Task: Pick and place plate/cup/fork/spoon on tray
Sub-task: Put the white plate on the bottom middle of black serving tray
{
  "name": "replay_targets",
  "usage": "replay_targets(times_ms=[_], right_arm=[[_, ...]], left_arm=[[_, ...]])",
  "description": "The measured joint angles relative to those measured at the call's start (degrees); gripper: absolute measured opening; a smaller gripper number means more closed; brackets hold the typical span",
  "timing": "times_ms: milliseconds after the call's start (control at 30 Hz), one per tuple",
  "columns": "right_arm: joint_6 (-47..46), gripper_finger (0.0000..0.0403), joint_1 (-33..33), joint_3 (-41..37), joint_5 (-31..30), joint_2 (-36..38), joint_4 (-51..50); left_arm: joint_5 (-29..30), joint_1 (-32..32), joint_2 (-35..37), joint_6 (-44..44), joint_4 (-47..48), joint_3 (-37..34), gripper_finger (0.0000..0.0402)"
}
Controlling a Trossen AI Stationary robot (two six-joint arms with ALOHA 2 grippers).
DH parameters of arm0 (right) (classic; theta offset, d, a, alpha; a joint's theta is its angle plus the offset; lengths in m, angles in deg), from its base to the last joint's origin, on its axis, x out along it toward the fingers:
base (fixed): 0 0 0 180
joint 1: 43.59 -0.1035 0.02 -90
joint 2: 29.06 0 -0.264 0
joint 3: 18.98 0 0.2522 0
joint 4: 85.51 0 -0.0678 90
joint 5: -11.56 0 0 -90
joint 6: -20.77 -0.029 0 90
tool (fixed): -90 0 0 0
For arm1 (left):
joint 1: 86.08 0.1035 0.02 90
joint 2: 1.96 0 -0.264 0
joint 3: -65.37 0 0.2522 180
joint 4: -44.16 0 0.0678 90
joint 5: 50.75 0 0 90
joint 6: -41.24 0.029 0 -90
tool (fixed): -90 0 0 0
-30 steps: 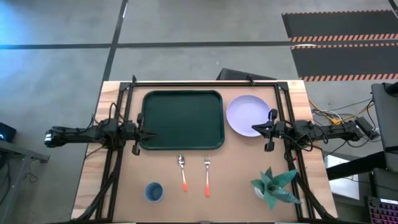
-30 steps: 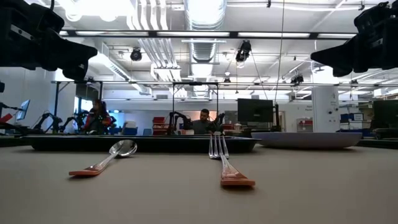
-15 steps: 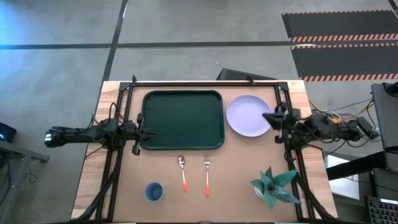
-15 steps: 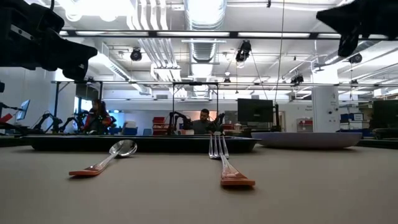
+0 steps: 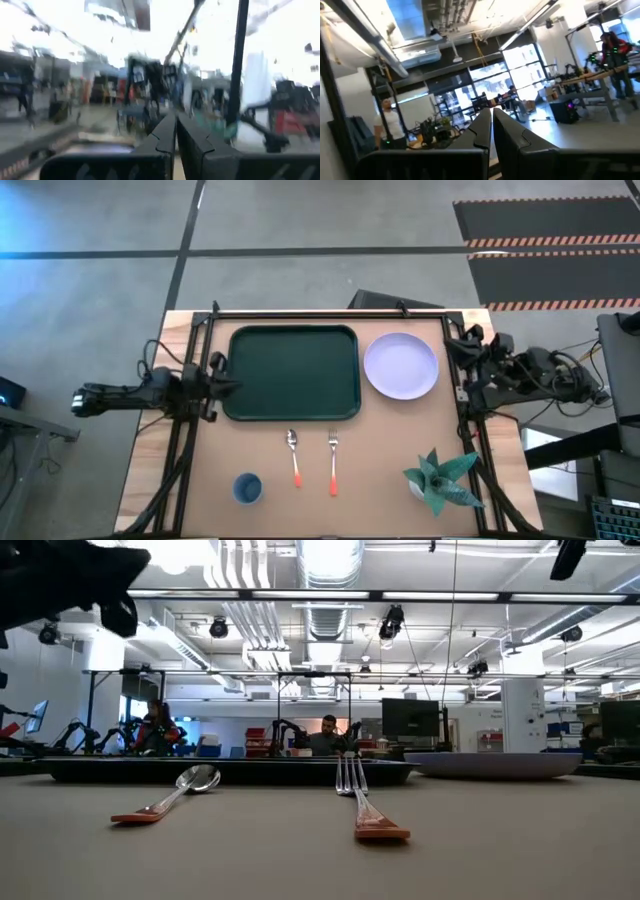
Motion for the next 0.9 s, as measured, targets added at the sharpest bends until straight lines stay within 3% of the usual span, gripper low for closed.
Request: replay_targets(times_ms=[200,400,633,767,833,900], right_arm=[[0.56,0.0009,0.00,4.87,-0.04,-8.82,-0.12],[4.44,0.0009,0.00,9.50,0.01,-15.50,-0.21],[6.35,0.0009,0.00,14.01,0.10,-18.02,-3.68],[6.39,0.0009,0.00,14.90,0.12,-18.08,-4.40],[5.90,0.0009,0.00,14.94,0.14,-18.08,-4.43],[4.65,0.0009,0.00,14.94,0.18,-18.18,-4.77]], left_arm=[[0.93,0.01,0.00,0.88,-5.90,0.00,0.0000],[8.52,0.01,0.01,1.06,-7.07,0.38,0.0000],[9.19,0.01,-0.41,1.05,-7.98,0.44,0.0000],[8.72,0.01,-1.12,0.85,-13.45,0.51,0.0000],[7.67,0.01,-1.65,-0.42,-12.78,1.45,0.0000],[10.89,0.02,-2.95,-2.17,-8.00,4.11,0.0000]])
